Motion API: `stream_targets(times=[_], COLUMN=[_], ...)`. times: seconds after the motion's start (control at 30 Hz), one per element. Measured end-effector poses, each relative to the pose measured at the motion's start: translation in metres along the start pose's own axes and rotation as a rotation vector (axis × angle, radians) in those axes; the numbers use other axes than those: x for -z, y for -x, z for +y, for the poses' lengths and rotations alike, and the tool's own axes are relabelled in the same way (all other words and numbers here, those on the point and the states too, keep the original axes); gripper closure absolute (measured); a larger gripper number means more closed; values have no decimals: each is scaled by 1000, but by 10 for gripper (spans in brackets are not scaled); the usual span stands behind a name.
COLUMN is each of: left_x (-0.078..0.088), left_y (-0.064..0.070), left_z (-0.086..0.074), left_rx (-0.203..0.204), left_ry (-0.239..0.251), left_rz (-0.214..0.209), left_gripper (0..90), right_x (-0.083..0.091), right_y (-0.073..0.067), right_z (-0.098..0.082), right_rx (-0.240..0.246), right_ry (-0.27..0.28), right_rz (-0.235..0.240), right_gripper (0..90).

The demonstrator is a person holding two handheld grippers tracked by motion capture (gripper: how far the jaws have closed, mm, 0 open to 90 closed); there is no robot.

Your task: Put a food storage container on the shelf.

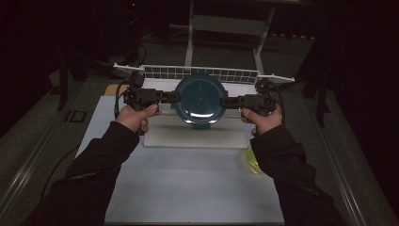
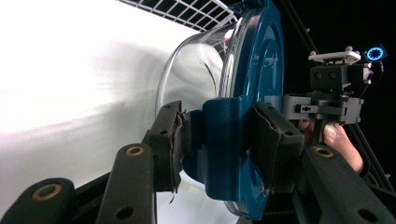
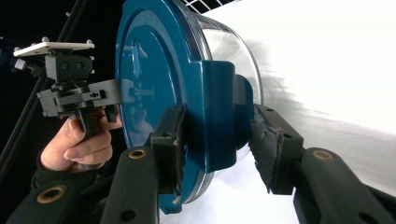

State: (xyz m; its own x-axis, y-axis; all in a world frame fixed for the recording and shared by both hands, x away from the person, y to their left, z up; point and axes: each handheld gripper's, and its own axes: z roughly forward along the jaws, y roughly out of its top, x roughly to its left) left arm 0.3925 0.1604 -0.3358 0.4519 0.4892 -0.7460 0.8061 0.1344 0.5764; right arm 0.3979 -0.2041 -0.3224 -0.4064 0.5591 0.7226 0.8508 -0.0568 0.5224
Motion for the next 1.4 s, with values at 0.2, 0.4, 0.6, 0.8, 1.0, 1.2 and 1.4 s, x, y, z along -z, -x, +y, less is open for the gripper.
stream_targets(times=[0.2,0.4,0.6,0.8,1.0,1.2,1.4], left_x=[-6,-10,-10,-11,-10,-6,2], left_y=[-6,-10,-4,2,10,14,16], left_z=[10,13,15,15,14,13,11], left_rx=[20,4,-57,-120,-172,-200,-237], left_ry=[16,18,26,36,54,65,81], left_rz=[17,45,97,164,223,259,256], left_gripper=[542,533,523,440,398,374,307], right_x=[-4,-9,-10,-10,-7,-2,6], right_y=[0,-3,-10,-19,-30,-34,-44], right_z=[9,13,16,17,17,11,-6], right_rx=[-21,7,51,129,190,213,261], right_ry=[25,39,62,84,106,110,114], right_rz=[-46,-105,-149,-191,-233,-224,-192], right_gripper=[530,518,569,526,515,518,539])
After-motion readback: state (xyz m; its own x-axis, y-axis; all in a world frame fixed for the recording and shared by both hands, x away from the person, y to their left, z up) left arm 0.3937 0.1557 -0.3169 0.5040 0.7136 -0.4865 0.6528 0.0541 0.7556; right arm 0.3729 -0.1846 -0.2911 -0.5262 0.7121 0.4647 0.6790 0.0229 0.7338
